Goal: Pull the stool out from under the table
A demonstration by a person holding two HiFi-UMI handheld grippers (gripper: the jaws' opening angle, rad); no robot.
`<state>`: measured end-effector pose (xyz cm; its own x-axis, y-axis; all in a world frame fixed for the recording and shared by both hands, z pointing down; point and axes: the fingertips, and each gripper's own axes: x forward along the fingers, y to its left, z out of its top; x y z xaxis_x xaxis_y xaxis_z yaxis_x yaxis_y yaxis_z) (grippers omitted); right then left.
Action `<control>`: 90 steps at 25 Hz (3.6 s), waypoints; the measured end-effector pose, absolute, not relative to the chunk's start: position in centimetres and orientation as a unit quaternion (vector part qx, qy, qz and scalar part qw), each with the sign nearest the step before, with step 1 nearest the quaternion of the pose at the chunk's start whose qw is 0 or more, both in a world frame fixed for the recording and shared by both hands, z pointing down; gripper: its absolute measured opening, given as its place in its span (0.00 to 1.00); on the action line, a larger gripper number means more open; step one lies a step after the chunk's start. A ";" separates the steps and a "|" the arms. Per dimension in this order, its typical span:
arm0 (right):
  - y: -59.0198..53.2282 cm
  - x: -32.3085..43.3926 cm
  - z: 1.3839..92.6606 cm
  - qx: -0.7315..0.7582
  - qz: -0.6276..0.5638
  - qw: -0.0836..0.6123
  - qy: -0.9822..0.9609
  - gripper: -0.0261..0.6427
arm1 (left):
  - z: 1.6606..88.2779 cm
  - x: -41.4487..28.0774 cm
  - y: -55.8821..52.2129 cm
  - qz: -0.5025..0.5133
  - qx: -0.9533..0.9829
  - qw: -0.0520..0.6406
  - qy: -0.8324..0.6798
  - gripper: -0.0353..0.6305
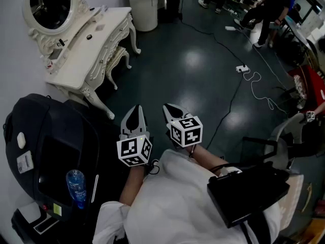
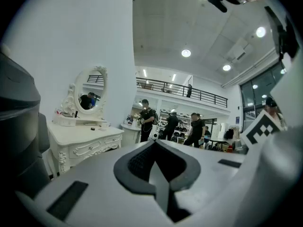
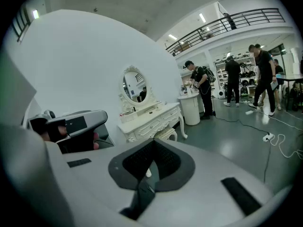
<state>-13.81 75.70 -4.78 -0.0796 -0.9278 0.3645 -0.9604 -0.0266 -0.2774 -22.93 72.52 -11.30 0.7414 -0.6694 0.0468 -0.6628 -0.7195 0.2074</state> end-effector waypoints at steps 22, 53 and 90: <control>73.6 -17.4 -3.1 0.684 0.259 0.032 -0.681 0.04 | -10.0 -26.6 71.0 -0.008 0.928 0.116 -0.355 0.07; 58.1 -2.3 -1.2 0.633 0.283 0.069 -0.717 0.04 | -8.3 -15.2 55.2 -0.005 0.881 0.135 -0.453 0.07; 45.5 5.4 2.7 0.570 0.308 0.103 -0.755 0.04 | -4.5 -10.8 44.0 0.011 0.820 0.150 -0.552 0.07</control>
<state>5.40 45.55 2.72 -0.3293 -0.7967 0.5068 -0.9239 0.1613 -0.3469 -10.76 44.03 -4.54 0.3893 -0.9026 0.1836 -0.9090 -0.3443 0.2349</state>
